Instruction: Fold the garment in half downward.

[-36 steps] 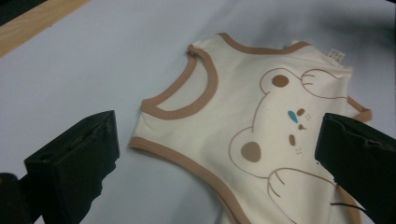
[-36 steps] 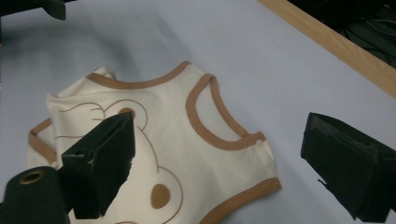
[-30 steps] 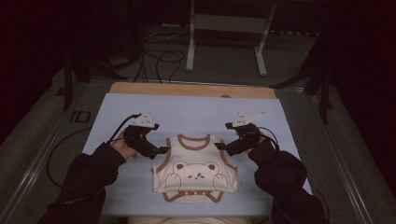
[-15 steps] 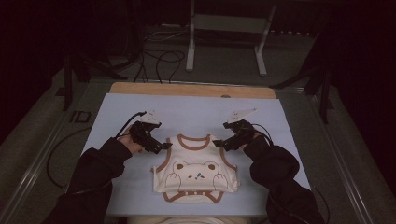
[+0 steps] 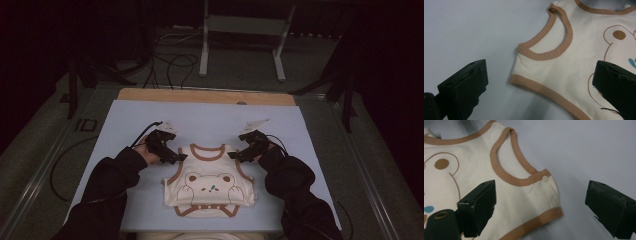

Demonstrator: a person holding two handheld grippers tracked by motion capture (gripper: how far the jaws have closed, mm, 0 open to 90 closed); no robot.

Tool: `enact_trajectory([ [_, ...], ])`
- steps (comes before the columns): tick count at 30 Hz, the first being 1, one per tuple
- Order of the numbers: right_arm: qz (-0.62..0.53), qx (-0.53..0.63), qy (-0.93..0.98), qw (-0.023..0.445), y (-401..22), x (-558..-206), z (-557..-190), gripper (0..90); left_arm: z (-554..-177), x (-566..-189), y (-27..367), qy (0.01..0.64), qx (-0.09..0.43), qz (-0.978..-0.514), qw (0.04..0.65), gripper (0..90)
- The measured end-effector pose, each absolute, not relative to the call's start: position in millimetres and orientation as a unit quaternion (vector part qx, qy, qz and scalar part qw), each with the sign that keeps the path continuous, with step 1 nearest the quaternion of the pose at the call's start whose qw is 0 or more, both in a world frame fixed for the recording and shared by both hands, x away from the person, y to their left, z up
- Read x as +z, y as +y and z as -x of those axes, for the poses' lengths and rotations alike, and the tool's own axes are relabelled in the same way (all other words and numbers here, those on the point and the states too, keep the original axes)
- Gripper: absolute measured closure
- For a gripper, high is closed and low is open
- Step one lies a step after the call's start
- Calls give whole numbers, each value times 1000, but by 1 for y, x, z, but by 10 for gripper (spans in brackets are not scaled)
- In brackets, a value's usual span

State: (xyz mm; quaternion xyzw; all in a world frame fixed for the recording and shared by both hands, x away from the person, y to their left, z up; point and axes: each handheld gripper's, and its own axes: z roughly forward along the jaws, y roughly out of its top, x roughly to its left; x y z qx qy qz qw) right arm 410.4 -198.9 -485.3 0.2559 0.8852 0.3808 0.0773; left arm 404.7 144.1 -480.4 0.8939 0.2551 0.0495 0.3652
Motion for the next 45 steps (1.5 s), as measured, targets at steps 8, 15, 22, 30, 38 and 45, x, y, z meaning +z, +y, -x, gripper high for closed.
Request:
enact_trajectory([
  [8,-250,367,892,77,-198,-497,-413,97,-414,-488,141,271,48,-890,364,14],
  [15,-256,355,897,71,-198,-505,-418,98,-417,-497,137,278,49,-895,345,61],
  [22,-274,342,897,61,-196,-512,-423,121,-419,-502,135,270,45,-902,333,154],
  [30,-265,320,907,66,-196,-515,-425,352,-420,-509,129,260,54,-910,317,359],
  [38,-261,310,911,71,-196,-512,-423,552,-421,-512,127,263,62,-911,312,505],
  [45,-257,301,916,67,-193,-510,-422,690,-420,-511,125,269,65,-912,304,661],
])
